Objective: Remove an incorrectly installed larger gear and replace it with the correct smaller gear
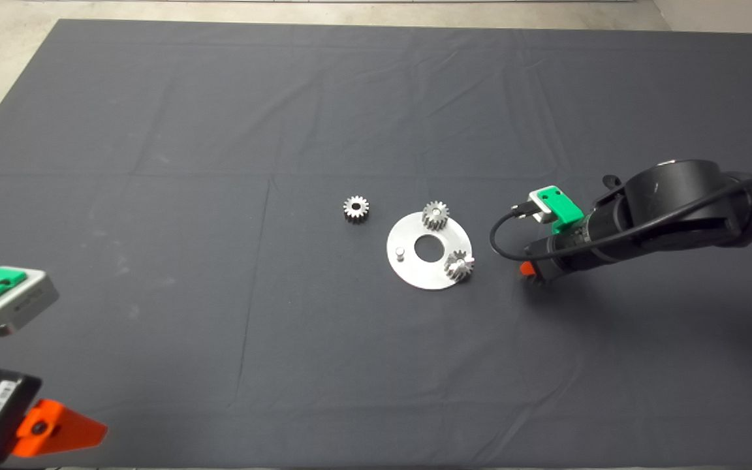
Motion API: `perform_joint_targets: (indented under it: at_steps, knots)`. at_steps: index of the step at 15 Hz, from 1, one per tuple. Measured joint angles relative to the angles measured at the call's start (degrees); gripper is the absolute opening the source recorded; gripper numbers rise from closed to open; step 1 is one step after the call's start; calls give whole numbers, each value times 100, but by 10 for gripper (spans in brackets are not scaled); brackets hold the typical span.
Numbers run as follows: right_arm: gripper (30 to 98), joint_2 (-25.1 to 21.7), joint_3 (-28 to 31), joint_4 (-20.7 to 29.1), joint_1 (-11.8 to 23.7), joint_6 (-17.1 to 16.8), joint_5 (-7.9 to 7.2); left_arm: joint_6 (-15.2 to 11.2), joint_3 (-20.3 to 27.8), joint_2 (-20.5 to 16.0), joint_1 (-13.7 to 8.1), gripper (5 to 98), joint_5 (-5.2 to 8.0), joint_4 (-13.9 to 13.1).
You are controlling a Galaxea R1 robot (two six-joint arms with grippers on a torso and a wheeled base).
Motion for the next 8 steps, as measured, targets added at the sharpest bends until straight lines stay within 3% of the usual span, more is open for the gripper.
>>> perform_joint_targets:
  at_steps: [3, 6, 8]
  knots:
    - [506, 0, 0, 0, 2, 4, 0, 0, 0, 0, 0, 983, -4, 0]
    - [507, -16, 0, 0, 3, 43, 1, 1, 0, 45, 0, 983, -90, -1]
    - [518, -30, 0, 0, 5, 56, -5, 6, -2, 319, 0, 983, -94, -1]
